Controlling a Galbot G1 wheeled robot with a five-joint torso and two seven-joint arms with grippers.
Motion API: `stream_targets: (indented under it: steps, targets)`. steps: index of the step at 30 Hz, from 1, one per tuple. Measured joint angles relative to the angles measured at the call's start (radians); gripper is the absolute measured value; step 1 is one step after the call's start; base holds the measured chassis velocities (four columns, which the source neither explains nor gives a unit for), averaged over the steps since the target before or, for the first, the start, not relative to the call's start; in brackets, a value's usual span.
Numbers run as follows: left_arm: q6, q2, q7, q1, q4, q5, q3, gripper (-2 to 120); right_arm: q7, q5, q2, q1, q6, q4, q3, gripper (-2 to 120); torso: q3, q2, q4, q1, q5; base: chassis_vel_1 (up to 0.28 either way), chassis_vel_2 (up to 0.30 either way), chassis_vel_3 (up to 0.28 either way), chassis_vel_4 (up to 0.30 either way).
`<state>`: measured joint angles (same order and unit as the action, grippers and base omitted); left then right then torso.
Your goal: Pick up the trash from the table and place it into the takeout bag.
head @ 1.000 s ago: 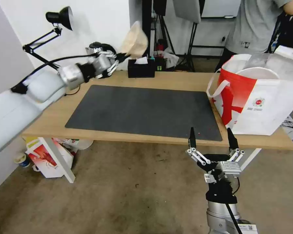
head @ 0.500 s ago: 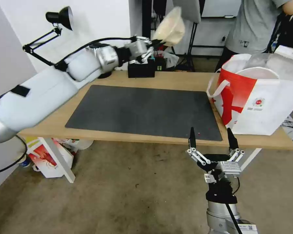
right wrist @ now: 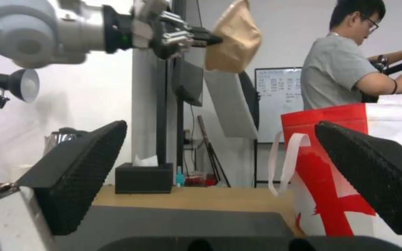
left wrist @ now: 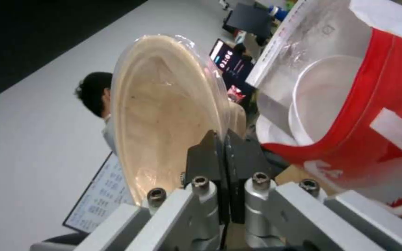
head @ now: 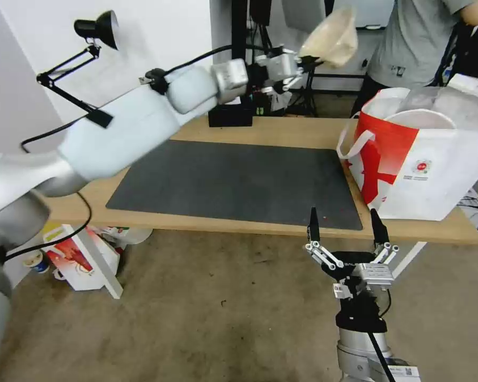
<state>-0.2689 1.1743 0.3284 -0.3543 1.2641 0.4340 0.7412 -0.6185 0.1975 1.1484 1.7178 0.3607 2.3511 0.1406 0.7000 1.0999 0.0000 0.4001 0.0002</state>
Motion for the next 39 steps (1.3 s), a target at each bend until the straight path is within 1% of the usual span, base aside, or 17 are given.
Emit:
stream_targets:
  steps: [2,3,4,7,8,11,12,16,17,21,22,23,24,25,27,33,39]
  targets:
    - [-0.009,0.034,0.000,-0.009,-0.032,-0.001,0.014,0,0.000,0.000,0.000,0.000,0.000,0.000,0.000,100,0.000,0.000,0.0001,0.000,0.0000,0.000,0.000,0.000,0.000]
    - [-0.009,0.034,0.000,-0.009,-0.032,-0.001,0.014,0,0.000,0.000,0.000,0.000,0.000,0.000,0.000,100,0.000,0.000,0.0001,0.000,0.0000,0.000,0.000,0.000,0.000]
    - [-0.014,0.057,0.000,-0.019,-0.053,-0.002,0.024,0,0.000,0.000,0.000,0.000,0.000,0.000,0.000,100,0.000,0.000,-0.0003,0.000,0.0000,0.000,0.000,0.000,0.000]
    - [-0.019,0.100,0.000,-0.034,-0.087,-0.002,0.039,0,0.000,0.000,0.000,0.000,0.000,0.000,0.000,100,0.000,0.000,0.0000,0.000,0.0000,0.000,0.000,0.000,0.000]
    - [-0.019,0.100,0.000,-0.034,-0.087,-0.002,0.039,0,0.000,0.000,0.000,0.000,0.000,0.000,0.000,100,0.000,0.000,0.0000,0.000,0.0000,0.000,0.000,0.000,0.000]
    - [-0.028,0.142,0.000,-0.044,-0.123,-0.004,0.050,0,0.000,0.000,0.000,0.000,0.000,0.000,0.000,100,0.000,0.000,-0.0001,0.000,0.0000,0.000,0.000,0.000,0.000]
    - [-0.028,0.142,0.000,-0.044,-0.123,-0.004,0.050,0,0.000,0.000,0.000,0.000,0.000,0.000,0.000,100,0.000,0.000,-0.0001,0.000,0.0000,0.000,0.000,0.000,0.000]
    - [-0.053,0.229,0.003,-0.045,-0.194,-0.013,0.065,0,0.000,0.000,0.000,0.000,0.000,0.000,0.000,100,0.000,0.000,0.0002,0.000,-0.0001,0.000,0.000,0.000,0.000]
    - [-0.053,0.229,0.003,-0.045,-0.194,-0.013,0.065,0,0.000,0.000,0.000,0.000,0.000,0.000,0.000,100,0.000,0.000,0.0002,0.000,-0.0001,0.000,0.000,0.000,0.000]
    - [-0.085,0.327,0.016,-0.045,-0.275,-0.031,0.063,0,0.000,0.000,0.000,0.000,0.000,0.000,0.000,100,0.000,0.000,-0.0001,0.000,0.0002,0.000,0.000,0.000,0.000]
    - [-0.085,0.327,0.016,-0.045,-0.275,-0.031,0.063,0,0.000,0.000,0.000,0.000,0.000,0.000,0.000,100,0.000,0.000,-0.0001,0.000,0.0002,0.000,0.000,0.000,0.000]
    - [-0.090,0.344,0.019,-0.045,-0.289,-0.034,0.062,0,0.000,0.000,0.000,0.000,0.000,0.000,0.000,100,0.000,0.000,-0.0004,0.000,0.0002,0.000,0.000,0.000,0.000]
    - [-0.103,0.382,0.025,-0.047,-0.327,-0.042,0.062,0,0.000,0.000,0.000,0.000,0.000,0.000,0.000,100,0.000,0.000,-0.0008,0.000,0.0003,0.000,0.000,0.000,0.000]
    - [-0.103,0.382,0.025,-0.047,-0.327,-0.042,0.062,0,0.000,0.000,0.000,0.000,0.000,0.000,0.000,100,0.000,0.000,-0.0008,0.000,0.0003,0.000,0.000,0.000,0.000]
    - [-0.114,0.417,0.031,-0.048,-0.369,-0.051,0.062,0,0.000,0.000,0.000,0.000,0.000,0.000,0.000,100,0.000,0.000,-0.0003,0.000,0.0001,0.000,0.000,0.000,0.000]
    - [-0.121,0.426,0.031,-0.042,-0.389,-0.052,0.090,0,0.000,0.000,0.000,0.000,0.000,0.000,0.000,100,0.000,0.000,0.0001,0.000,-0.0002,0.000,0.000,0.000,0.000]
    - [-0.124,0.424,0.029,-0.034,-0.388,-0.052,0.094,0,0.000,0.000,0.000,0.000,0.000,0.000,0.000,100,0.000,0.000,0.0000,0.000,-0.0002,0.000,0.000,0.000,0.000]
